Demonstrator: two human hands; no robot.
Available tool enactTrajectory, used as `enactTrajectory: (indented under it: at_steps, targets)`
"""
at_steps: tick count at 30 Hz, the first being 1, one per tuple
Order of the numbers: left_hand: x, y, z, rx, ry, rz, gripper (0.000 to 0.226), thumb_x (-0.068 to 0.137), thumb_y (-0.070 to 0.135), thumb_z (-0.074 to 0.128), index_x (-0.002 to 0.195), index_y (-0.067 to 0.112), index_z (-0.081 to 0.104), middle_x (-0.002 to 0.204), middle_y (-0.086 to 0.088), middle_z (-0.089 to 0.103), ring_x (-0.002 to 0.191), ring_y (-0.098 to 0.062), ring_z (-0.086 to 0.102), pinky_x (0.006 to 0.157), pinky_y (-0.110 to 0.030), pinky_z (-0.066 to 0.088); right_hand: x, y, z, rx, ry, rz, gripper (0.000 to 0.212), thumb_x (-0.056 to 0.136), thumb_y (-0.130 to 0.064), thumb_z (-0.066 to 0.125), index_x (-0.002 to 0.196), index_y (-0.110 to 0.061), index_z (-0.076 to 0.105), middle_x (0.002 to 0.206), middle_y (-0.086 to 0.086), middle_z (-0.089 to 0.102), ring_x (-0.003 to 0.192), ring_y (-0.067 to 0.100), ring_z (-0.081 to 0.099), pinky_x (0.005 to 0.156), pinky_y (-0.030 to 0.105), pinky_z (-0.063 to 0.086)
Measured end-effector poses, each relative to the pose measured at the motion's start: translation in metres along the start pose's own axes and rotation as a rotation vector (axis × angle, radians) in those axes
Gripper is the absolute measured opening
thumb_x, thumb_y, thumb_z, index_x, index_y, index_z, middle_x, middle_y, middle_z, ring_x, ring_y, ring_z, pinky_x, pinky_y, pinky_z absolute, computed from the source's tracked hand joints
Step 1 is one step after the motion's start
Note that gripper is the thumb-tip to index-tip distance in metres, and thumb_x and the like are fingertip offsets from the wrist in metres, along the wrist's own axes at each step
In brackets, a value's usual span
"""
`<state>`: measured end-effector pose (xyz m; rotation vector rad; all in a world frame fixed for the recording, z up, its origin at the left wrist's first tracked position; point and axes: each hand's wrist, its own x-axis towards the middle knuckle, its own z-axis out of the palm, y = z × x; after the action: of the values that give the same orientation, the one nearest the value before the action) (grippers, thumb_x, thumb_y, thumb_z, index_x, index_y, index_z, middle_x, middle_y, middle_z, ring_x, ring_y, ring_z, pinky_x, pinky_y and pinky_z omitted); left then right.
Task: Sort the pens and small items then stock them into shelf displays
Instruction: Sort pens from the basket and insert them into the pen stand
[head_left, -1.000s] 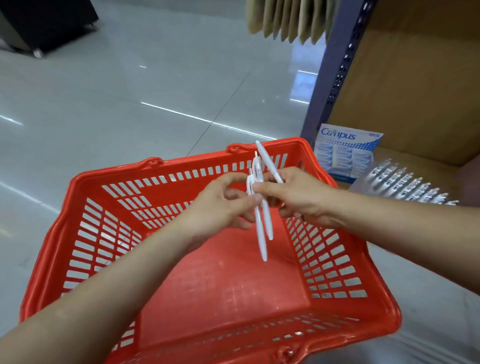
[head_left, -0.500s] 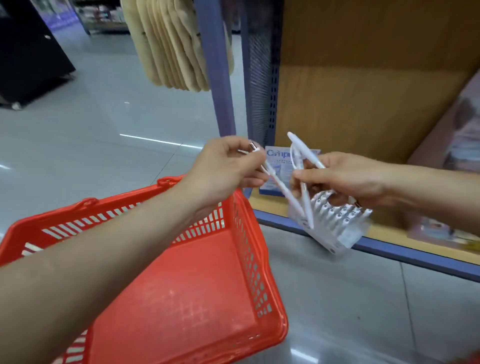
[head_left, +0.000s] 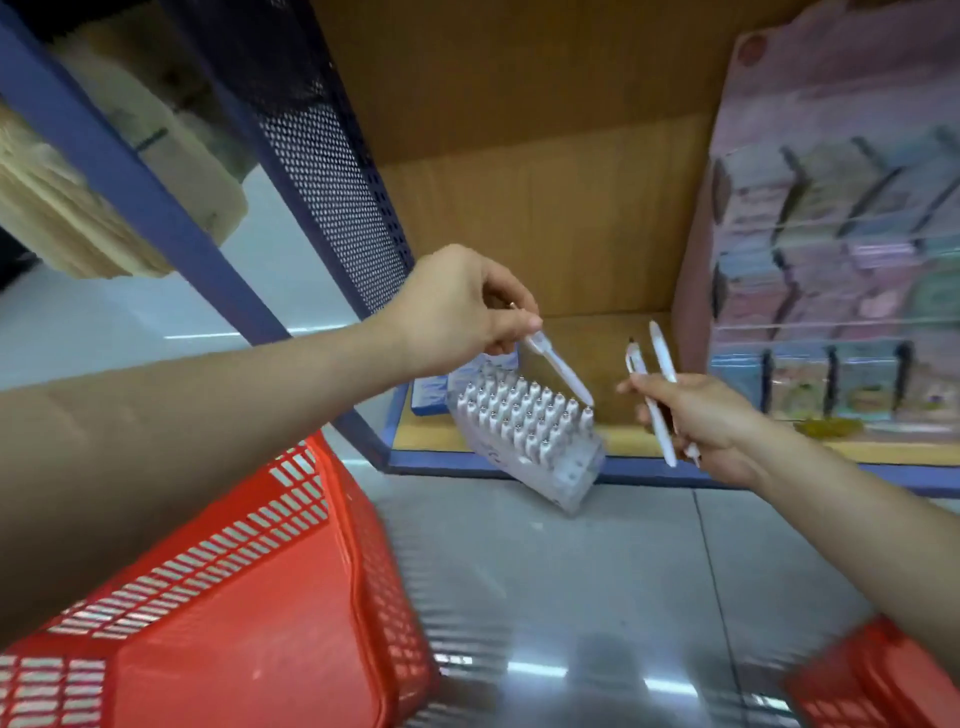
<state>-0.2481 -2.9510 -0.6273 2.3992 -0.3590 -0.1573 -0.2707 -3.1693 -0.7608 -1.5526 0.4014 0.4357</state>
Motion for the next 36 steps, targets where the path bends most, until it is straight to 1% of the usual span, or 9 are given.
enactTrajectory:
  at_steps: [2,5,6,8,10,14,18,26,36]
  targets:
    - [0.008,-0.005,0.012,0.171,-0.022,0.047,0.006,0.079,0.024,0.076,0.081,0.018,0.075,0.064,0.004,0.070,0.060,-0.007,0.068,0.068,-0.024,0.057,0.007,0.005,-0.001,-0.013,0.082,0.000,0.023,0.096,-0.033,0.055,0.091,-0.015,0.069,0.052,-0.001,0.048,0.040,0.009,0.040,0.034,0.017,0.023]
    - [0.013,-0.012,0.035,0.326,-0.057,0.105,0.011,0.080,0.029,0.074,0.082,0.018,0.075,0.057,0.018,0.060,0.059,0.004,0.061,0.065,-0.010,0.046,0.013,0.004,0.000,0.046,0.077,0.016,0.022,0.096,-0.032,0.053,0.094,-0.016,0.068,0.045,-0.002,0.042,0.042,0.012,0.038,0.037,0.018,0.022]
    - [0.017,-0.016,0.044,0.341,-0.068,0.109,0.012,0.080,0.028,0.074,0.083,0.017,0.076,0.058,0.018,0.060,0.061,0.001,0.062,0.068,-0.011,0.045,0.014,0.004,-0.001,0.077,0.067,0.029,0.023,0.096,-0.031,0.052,0.096,-0.015,0.068,0.044,-0.002,0.041,0.041,0.013,0.036,0.038,0.019,0.022]
    - [0.016,-0.027,0.055,0.363,-0.089,0.094,0.013,0.081,0.028,0.073,0.085,0.016,0.076,0.064,0.010,0.066,0.067,-0.009,0.064,0.074,-0.022,0.048,0.013,0.000,0.000,0.110,0.042,0.059,0.025,0.094,-0.027,0.050,0.098,-0.012,0.069,0.044,-0.001,0.042,0.041,0.013,0.036,0.038,0.020,0.023]
    - [0.019,-0.033,0.067,0.332,-0.118,0.078,0.014,0.081,0.029,0.073,0.088,0.017,0.075,0.069,0.005,0.068,0.068,-0.012,0.064,0.072,-0.029,0.050,0.014,0.001,-0.003,0.149,0.042,0.079,0.026,0.092,-0.022,0.049,0.099,-0.010,0.070,0.047,0.000,0.046,0.042,0.013,0.038,0.037,0.020,0.026]
    - [0.020,-0.031,0.060,0.332,-0.047,0.137,0.015,0.081,0.031,0.073,0.089,0.018,0.076,0.073,0.006,0.070,0.071,-0.008,0.065,0.075,-0.026,0.050,0.017,0.004,-0.005,0.177,0.001,0.042,0.025,0.096,-0.027,0.054,0.114,-0.011,0.063,0.055,0.001,0.054,0.045,0.013,0.045,0.034,0.019,0.026]
    - [0.021,-0.027,0.037,0.281,0.002,0.203,0.010,0.079,0.028,0.075,0.085,0.019,0.076,0.067,0.010,0.069,0.063,0.000,0.063,0.066,-0.021,0.052,0.015,0.007,-0.003,0.140,-0.011,-0.007,0.030,0.096,-0.032,0.056,0.118,-0.013,0.060,0.057,-0.001,0.056,0.045,0.012,0.046,0.033,0.018,0.026]
    - [0.022,-0.057,0.075,0.335,-0.163,0.209,0.015,0.084,0.032,0.070,0.091,0.021,0.075,0.072,0.005,0.071,0.069,-0.007,0.064,0.071,-0.025,0.049,0.017,0.009,-0.001,0.107,-0.004,0.084,0.024,0.096,-0.019,0.050,0.111,-0.010,0.066,0.063,0.002,0.057,0.050,0.014,0.049,0.035,0.019,0.025]
    - [0.028,-0.072,0.107,0.467,-0.278,0.318,0.017,0.089,0.032,0.062,0.095,0.020,0.073,0.085,0.003,0.068,0.081,-0.015,0.061,0.069,-0.029,0.044,0.019,0.013,0.001,0.091,-0.035,0.041,0.024,0.096,-0.017,0.056,0.117,-0.009,0.063,0.064,0.001,0.058,0.051,0.011,0.048,0.037,0.018,0.024]
